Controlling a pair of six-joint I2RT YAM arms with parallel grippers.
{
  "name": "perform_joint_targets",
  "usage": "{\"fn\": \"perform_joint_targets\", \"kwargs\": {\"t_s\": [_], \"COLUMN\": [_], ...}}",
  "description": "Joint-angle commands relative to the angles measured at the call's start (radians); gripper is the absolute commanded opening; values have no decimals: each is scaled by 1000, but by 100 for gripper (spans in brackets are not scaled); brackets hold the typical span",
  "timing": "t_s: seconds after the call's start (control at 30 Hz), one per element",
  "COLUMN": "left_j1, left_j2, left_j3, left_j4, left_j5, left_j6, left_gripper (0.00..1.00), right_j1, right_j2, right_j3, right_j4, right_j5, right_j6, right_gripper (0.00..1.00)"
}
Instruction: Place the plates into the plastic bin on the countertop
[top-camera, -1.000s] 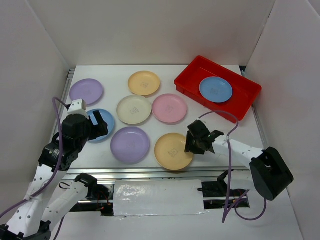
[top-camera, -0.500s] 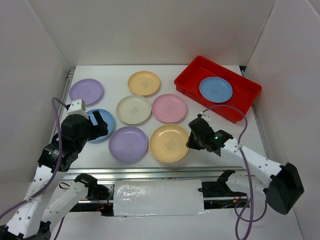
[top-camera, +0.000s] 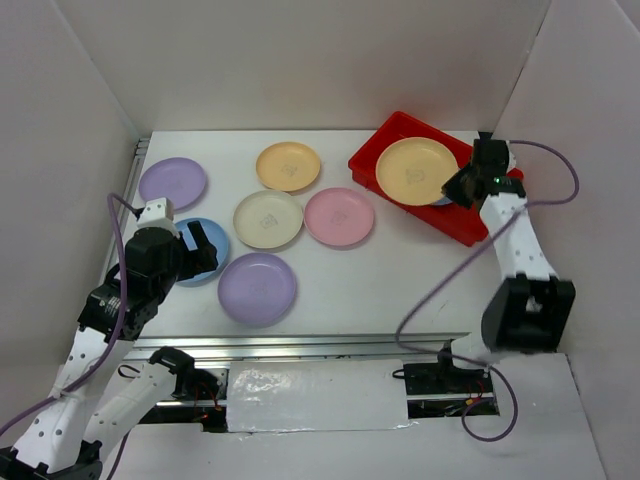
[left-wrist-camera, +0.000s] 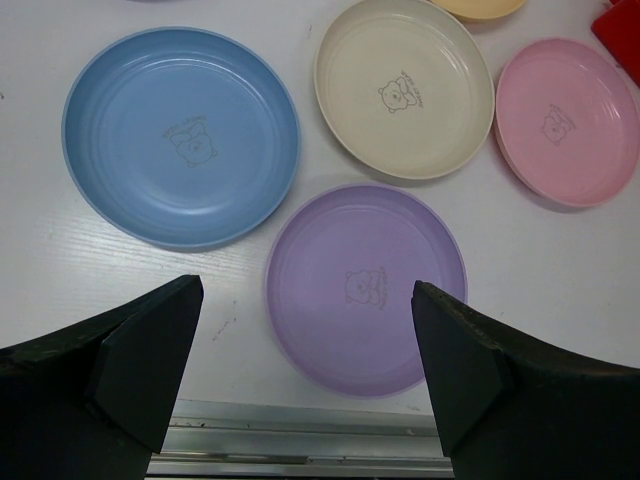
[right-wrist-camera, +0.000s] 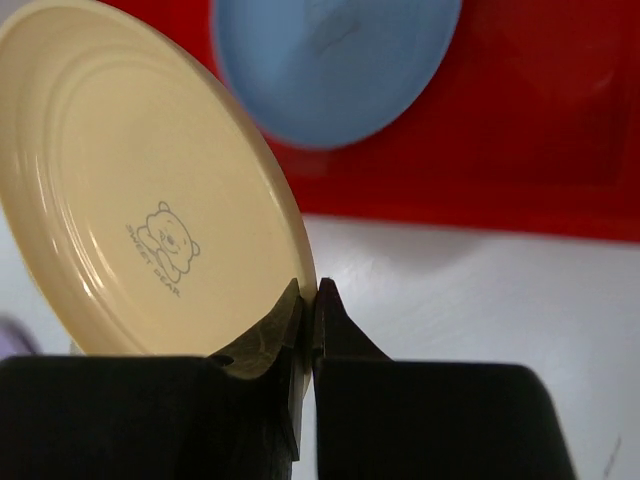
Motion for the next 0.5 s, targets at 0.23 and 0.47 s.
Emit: {"fn": "perform_joint_targets", "kwargs": {"t_s": [0.23,0.47], "left_j1": [1,3], "left_j2": [-14,5], "left_j3": [-1,-1], "left_j4": [53,66], "left_j5": [38,75], "left_j6": [32,49], "left_gripper": [99,99], "right_j1": [-183,-211], "right_j2": [518,642], "right_j3": [394,463], "right_j4": [28,65], "right_j5": [-116,-114], "right_j6": [73,77], "right_gripper": [0,8]}}
